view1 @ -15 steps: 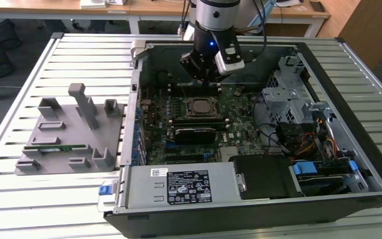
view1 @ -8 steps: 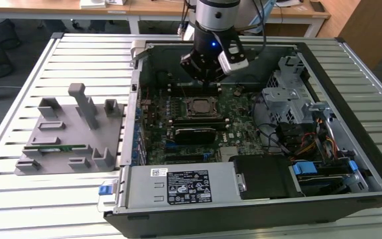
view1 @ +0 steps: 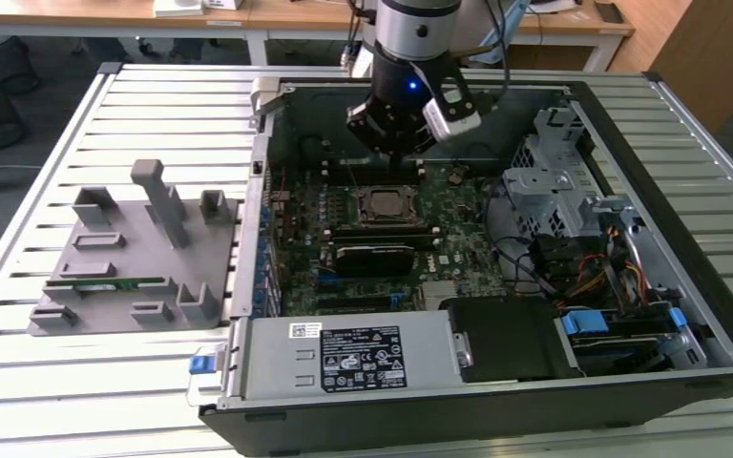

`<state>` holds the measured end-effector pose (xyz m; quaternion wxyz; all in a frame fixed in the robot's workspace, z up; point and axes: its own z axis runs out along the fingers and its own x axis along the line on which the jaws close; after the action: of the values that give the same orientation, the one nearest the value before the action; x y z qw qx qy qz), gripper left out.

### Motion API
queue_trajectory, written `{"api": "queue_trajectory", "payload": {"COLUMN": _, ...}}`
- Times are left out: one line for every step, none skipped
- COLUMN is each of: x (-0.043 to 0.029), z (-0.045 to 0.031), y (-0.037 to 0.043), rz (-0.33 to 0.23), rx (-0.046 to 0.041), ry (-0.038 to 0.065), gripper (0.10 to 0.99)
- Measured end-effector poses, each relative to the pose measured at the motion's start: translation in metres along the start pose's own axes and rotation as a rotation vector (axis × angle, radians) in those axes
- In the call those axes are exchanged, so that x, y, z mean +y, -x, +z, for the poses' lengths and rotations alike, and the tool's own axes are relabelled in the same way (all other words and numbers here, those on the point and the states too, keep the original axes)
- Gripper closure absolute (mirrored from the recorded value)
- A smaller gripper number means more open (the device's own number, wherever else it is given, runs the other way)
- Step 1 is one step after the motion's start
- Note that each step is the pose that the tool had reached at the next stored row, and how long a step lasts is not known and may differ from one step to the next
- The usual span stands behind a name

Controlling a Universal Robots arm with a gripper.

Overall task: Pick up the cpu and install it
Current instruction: 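Install the first cpu locking lever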

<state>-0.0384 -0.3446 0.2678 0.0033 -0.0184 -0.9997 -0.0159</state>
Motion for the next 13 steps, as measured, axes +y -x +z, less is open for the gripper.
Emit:
{"api": "queue_trajectory", "payload": {"x": 0.0, "z": 0.0001, "y": 0.0, "rz": -0.006, "rx": 0.0007, "ry": 0.011, "gripper": 0.98}}
{"api": "queue_trajectory", "payload": {"x": 0.0, "z": 0.0002, "y": 0.0, "rz": -0.012, "rx": 0.0011, "ry": 0.019, "gripper": 0.98}}
{"api": "queue_trajectory", "payload": {"x": 0.0, "z": 0.0003, "y": 0.0, "rz": -0.019, "rx": 0.0011, "ry": 0.021, "gripper": 0.98}}
{"api": "queue_trajectory", "payload": {"x": 0.0, "z": 0.0003, "y": -0.0002, "rz": -0.025, "rx": 0.0007, "ry": 0.022, "gripper": 0.98}}
{"api": "queue_trajectory", "payload": {"x": 0.0, "z": 0.0004, "y": -0.0007, "rz": -0.03, "rx": 0.0004, "ry": 0.022, "gripper": 0.98}}
{"api": "queue_trajectory", "payload": {"x": -0.0001, "z": 0.0005, "y": -0.002, "rz": -0.032, "rx": 0.0001, "ry": 0.022, "gripper": 0.98}}
{"api": "queue_trajectory", "payload": {"x": -0.0002, "z": 0.0005, "y": -0.0041, "rz": -0.033, "rx": -0.0002, "ry": 0.022, "gripper": 0.98}}
{"api": "queue_trajectory", "payload": {"x": -0.0003, "z": 0.0005, "y": -0.0064, "rz": -0.034, "rx": -0.0003, "ry": 0.022, "gripper": 0.98}}
{"api": "queue_trajectory", "payload": {"x": -0.0004, "z": 0.0006, "y": -0.009, "rz": -0.034, "rx": -0.0005, "ry": 0.022, "gripper": 0.98}}
{"api": "queue_trajectory", "payload": {"x": -0.0005, "z": 0.0007, "y": -0.0117, "rz": -0.035, "rx": -0.0007, "ry": 0.022, "gripper": 0.98}}
{"api": "queue_trajectory", "payload": {"x": -0.0006, "z": 0.0008, "y": -0.0143, "rz": -0.035, "rx": -0.0007, "ry": 0.022, "gripper": 0.98}}
{"api": "queue_trajectory", "payload": {"x": -0.0007, "z": 0.0008, "y": -0.017, "rz": -0.036, "rx": -0.0006, "ry": 0.022, "gripper": 0.98}}
{"api": "queue_trajectory", "payload": {"x": -0.0007, "z": 0.001, "y": -0.0193, "rz": -0.037, "rx": -0.0007, "ry": 0.022, "gripper": 0.98}}
